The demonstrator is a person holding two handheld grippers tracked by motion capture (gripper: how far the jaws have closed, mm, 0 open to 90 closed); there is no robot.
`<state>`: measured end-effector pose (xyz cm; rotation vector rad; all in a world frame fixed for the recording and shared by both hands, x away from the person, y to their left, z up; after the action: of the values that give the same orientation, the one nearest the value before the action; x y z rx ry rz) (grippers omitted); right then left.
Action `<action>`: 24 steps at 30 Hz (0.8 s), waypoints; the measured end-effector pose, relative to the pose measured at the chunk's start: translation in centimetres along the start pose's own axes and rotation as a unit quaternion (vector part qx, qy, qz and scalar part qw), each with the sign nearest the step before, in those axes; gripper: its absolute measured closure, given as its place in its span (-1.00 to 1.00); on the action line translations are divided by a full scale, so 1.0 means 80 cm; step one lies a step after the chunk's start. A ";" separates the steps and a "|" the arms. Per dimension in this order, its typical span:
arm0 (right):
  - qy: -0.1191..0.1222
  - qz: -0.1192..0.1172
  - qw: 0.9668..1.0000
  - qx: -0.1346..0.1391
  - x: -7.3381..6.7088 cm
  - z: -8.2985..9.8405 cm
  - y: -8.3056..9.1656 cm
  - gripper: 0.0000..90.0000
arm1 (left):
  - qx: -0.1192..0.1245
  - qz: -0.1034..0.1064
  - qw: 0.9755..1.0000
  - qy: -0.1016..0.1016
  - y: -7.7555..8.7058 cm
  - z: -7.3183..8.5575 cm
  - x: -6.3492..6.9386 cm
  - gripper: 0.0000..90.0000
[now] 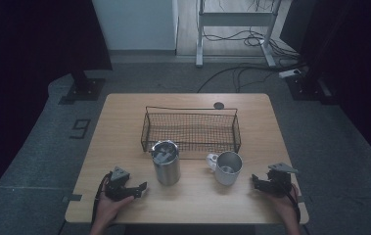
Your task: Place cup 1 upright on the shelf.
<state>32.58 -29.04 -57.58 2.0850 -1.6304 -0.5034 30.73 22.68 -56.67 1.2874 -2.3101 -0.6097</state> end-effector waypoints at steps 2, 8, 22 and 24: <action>0.000 0.000 1.000 0.000 0.000 0.000 0.000 -0.71 | 0.001 0.001 1.000 0.000 0.000 0.000 0.000 -0.67; -0.007 0.008 1.000 0.000 -0.002 0.001 0.001 -0.69 | 0.025 0.003 1.000 -0.007 0.010 -0.009 0.003 -0.67; -0.016 0.007 1.000 0.003 0.012 0.001 0.003 -0.68 | 0.078 -0.027 0.996 -0.017 0.034 -0.023 0.010 -0.51; -0.017 0.009 1.000 0.003 0.013 0.001 0.003 -0.67 | 0.074 -0.022 0.997 -0.015 0.035 -0.023 0.013 -0.54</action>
<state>32.57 -30.14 -57.54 2.0752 -1.6704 -0.5318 29.40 22.80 -53.43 1.4069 -2.3955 -0.4833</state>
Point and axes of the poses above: each handheld gripper's, and its own axes: y roughly backward along the jaws, z roughly out of its underside, x roughly to its right, the point moved 3 cm from there along -y, roughly forward along the jaws, and after that the axes turned 9 degrees about x, right-handed, at the moved point
